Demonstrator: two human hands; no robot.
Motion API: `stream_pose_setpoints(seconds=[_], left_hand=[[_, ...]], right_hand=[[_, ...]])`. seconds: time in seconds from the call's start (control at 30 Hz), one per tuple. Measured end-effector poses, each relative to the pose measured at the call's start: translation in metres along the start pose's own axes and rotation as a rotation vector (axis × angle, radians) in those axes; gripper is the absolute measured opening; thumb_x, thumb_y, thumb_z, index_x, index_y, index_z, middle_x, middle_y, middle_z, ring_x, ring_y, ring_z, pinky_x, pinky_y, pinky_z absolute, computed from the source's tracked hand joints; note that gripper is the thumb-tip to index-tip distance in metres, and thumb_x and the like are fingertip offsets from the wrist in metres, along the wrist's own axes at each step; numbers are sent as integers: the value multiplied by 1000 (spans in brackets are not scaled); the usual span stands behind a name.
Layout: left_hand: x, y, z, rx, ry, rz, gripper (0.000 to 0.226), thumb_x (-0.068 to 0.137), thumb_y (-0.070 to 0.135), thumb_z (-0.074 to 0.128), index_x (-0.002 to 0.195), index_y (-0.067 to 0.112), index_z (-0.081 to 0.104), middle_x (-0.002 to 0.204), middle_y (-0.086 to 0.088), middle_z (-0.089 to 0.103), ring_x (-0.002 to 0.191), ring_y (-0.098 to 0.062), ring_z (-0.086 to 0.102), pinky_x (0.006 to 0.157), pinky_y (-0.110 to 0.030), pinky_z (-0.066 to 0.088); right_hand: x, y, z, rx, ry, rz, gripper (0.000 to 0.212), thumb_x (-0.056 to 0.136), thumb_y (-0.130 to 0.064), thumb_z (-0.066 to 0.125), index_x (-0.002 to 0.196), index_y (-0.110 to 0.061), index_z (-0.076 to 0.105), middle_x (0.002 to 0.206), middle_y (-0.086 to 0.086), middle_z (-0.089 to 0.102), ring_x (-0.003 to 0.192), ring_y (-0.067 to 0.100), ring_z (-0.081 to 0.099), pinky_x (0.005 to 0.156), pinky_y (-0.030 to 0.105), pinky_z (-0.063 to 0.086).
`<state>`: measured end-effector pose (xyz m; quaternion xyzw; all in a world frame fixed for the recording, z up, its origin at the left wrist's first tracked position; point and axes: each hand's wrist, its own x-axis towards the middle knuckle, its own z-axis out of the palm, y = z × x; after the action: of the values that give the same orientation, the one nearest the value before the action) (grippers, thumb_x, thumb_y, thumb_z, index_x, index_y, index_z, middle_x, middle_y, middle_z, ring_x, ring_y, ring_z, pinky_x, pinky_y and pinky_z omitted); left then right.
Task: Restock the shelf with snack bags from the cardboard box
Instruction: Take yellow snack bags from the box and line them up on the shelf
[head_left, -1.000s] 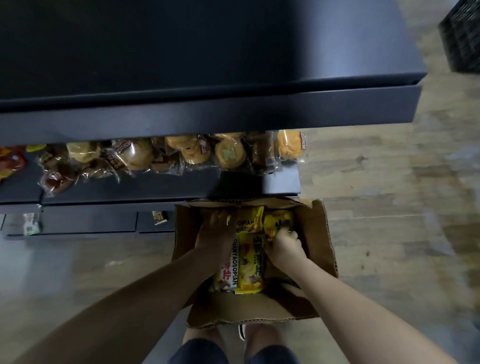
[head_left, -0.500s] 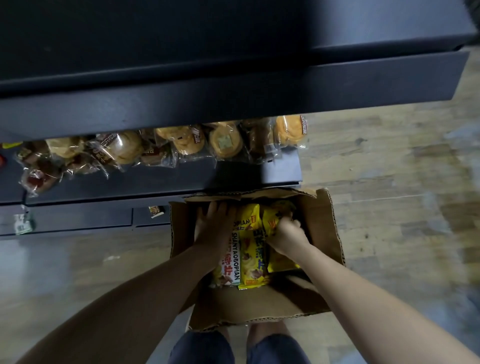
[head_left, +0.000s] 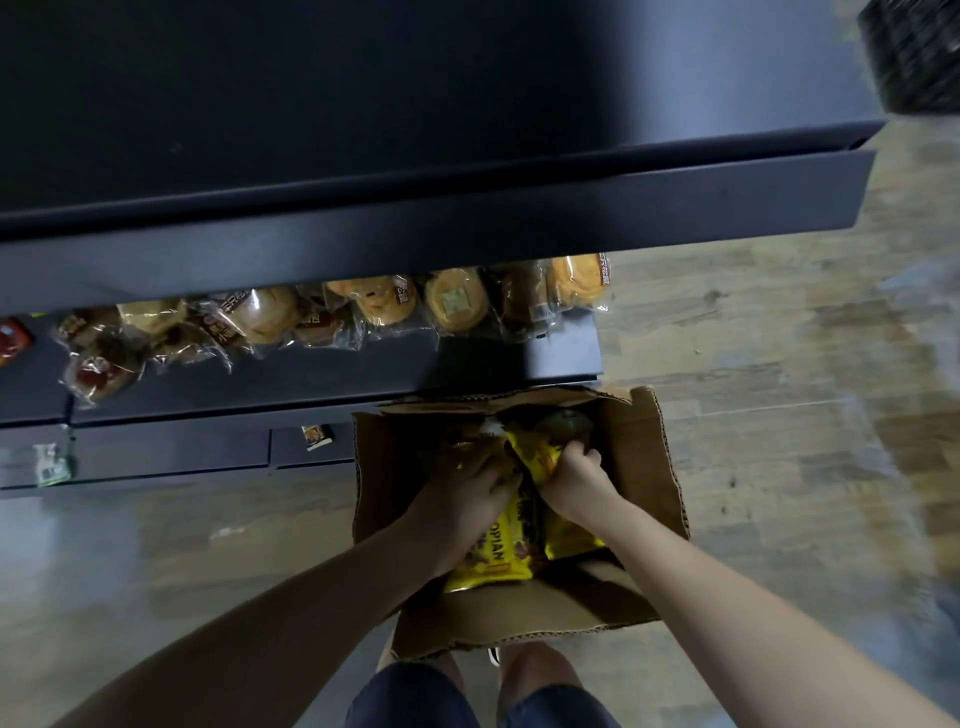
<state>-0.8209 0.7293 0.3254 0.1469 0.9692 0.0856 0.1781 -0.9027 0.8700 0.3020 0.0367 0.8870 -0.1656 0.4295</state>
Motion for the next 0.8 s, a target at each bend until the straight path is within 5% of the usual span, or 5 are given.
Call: stream_pose_setpoints(seconds=[0.1,0.2,0.3,0.4,0.8], left_hand=[[0,20,16,-77,-187,-262,78,82,50,59,144,15,27,140,-6,40,131,-13,35,113,-18,22],[-1,19,22,-278,110,-664,52,96,51,36,142,29,27,131,12,52,94,22,41,87,9,26],[18,37,27,-310,-82,-616,75,93,50,44,147,5,20,149,-17,19,139,-26,23,108,-30,33],[24,45,21,-298,-152,-752,87,88,55,49,150,11,6,153,-16,7,141,-32,13,106,-45,33],[8,23,13,-536,-152,-892,95,86,39,62,148,35,-11,151,-16,17,132,-34,36,98,-41,40]], right_hand=[[-2,6,20,-87,39,-23,71,90,-21,57,142,3,15,138,26,31,121,45,45,99,43,39],[2,16,23,-52,-98,28,80,93,-27,56,147,-2,2,148,25,17,133,45,31,107,45,30],[8,21,24,-39,-124,29,91,91,-33,59,149,-4,-4,151,24,12,137,43,24,111,46,27],[11,18,27,-41,-129,59,100,87,-38,64,149,-5,-7,150,24,16,138,42,24,110,46,27],[16,21,8,249,-152,15,84,81,-27,69,145,-8,18,134,17,48,123,35,48,102,38,40]])
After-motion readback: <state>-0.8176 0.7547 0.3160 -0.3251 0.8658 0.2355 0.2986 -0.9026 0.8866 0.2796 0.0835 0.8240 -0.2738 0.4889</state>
